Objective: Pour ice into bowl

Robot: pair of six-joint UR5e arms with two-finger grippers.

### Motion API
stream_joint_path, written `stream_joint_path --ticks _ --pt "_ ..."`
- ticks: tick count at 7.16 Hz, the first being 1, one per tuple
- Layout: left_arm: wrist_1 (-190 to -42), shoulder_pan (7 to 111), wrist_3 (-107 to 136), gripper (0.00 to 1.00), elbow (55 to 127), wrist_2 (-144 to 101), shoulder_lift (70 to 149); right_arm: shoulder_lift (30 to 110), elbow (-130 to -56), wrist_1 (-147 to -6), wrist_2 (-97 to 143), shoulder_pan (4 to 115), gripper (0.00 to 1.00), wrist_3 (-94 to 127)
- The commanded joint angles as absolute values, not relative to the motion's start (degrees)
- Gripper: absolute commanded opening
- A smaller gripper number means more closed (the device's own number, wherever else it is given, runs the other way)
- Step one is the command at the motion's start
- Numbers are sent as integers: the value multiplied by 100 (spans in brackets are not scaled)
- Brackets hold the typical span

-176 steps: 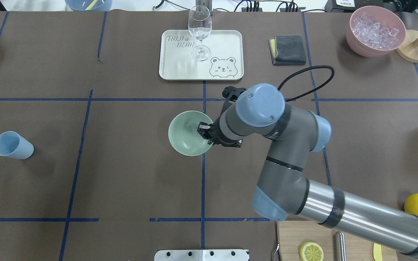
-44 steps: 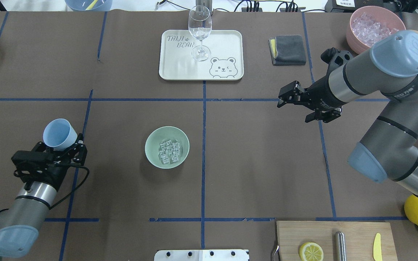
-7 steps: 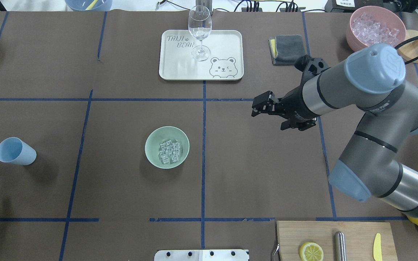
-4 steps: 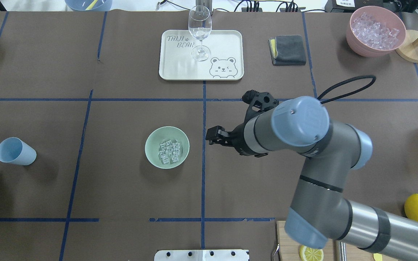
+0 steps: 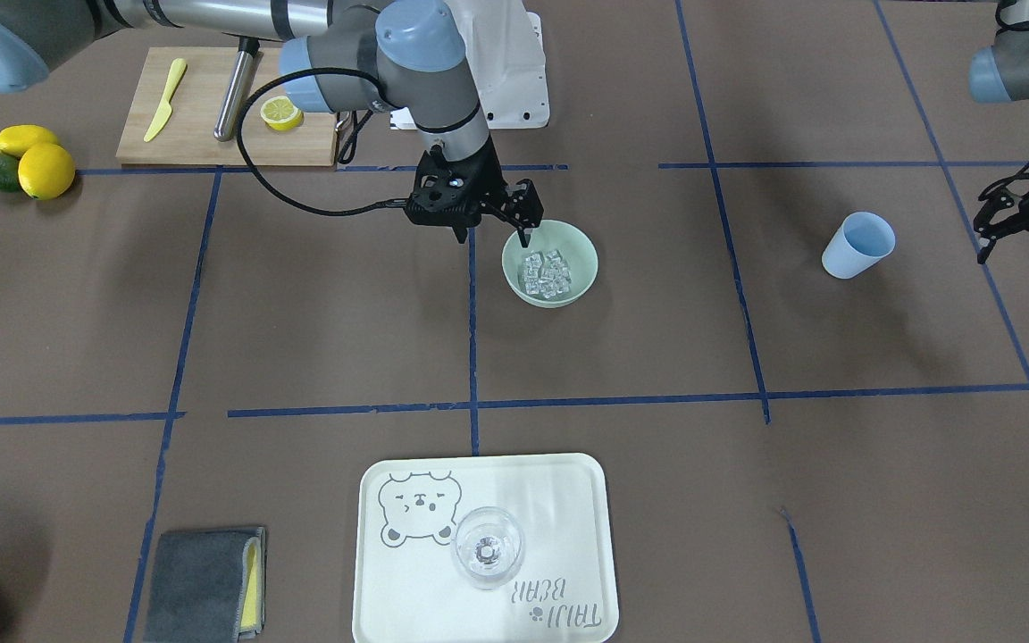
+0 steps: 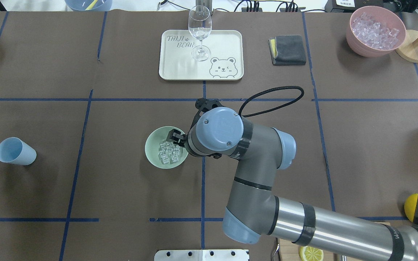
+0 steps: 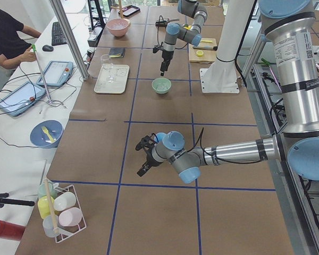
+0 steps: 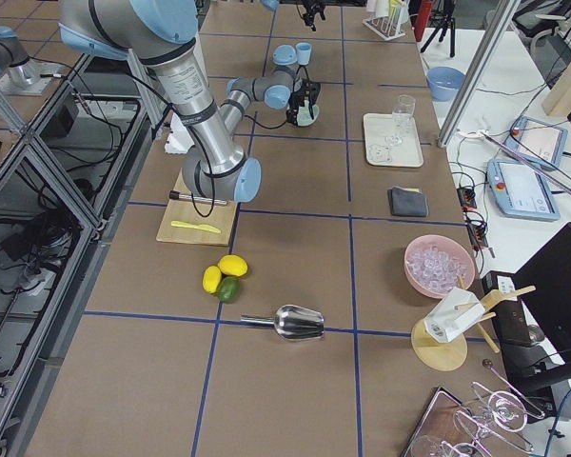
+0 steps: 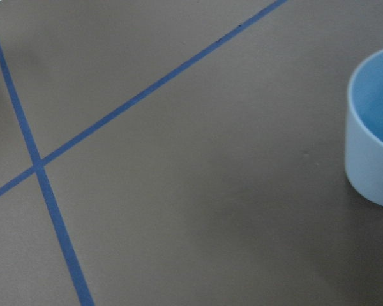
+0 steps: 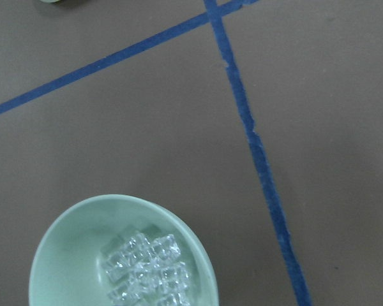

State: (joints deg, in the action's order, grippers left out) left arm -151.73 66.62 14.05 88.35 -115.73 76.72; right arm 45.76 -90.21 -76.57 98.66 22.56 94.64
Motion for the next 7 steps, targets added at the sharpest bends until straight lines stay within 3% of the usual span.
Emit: stream_joint_path --ticks 1,2,4,5,6,7 --pt "-13918 7354 1432 100 8886 -12373 8093 4158 -8412 -7655 9704 2215 100 9518" --pt "-13443 7565 1407 100 8955 -12645 8173 4166 -8281 -7655 9599 2145 100 9492" --pt "-12765 7760 1397 100 9227 -12814 8314 4244 -8235 -7681 9554 2022 89 9449" --pt "-12666 7813 1380 100 9228 -12814 8323 4236 -8235 -7682 9554 1995 50 9483" --pt "-12413 7831 1380 100 9229 -12823 8332 4245 -8261 -7682 9571 1995 0 9449" --pt "-12184 7848 1371 100 9246 -12875 8341 4254 -8297 -7673 9589 1995 0 9440"
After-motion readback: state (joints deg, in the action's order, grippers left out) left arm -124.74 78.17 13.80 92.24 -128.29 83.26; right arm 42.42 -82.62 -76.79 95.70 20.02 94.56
